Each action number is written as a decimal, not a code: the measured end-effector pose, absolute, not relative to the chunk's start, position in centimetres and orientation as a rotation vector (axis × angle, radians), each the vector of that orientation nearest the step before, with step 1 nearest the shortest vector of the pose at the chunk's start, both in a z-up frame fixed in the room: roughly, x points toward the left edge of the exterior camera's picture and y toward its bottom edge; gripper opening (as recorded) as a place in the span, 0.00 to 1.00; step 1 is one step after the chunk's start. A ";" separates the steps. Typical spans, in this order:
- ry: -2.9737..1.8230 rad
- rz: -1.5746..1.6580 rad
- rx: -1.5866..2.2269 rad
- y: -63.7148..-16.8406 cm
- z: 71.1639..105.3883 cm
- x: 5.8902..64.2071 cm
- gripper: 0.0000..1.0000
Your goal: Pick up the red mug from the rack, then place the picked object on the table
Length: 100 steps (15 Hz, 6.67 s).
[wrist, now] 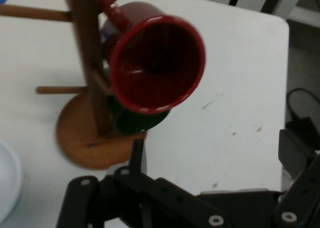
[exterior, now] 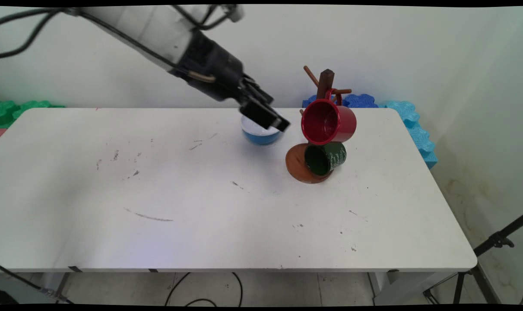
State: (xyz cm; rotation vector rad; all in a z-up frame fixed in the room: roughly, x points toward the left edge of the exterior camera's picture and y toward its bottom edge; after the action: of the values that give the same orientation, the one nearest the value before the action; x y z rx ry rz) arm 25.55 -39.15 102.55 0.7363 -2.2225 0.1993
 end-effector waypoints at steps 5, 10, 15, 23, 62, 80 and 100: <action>-2.175 0.185 0.777 -39.6 102.0 21.5 1.00; -2.144 0.197 0.821 -40.4 100.7 18.9 1.00; -2.131 0.202 0.867 -41.2 98.9 17.3 1.00; -2.090 0.206 0.878 -42.2 96.2 15.6 1.00; -2.067 0.245 0.771 -42.2 93.1 15.6 0.00; -1.998 0.243 0.693 -41.7 95.2 17.0 0.00; -2.100 0.242 0.623 -36.4 101.7 22.5 0.00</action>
State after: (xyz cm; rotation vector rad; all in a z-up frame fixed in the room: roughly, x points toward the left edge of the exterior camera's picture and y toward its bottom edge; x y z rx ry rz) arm 22.54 -36.38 101.70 0.6227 -2.0996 0.2424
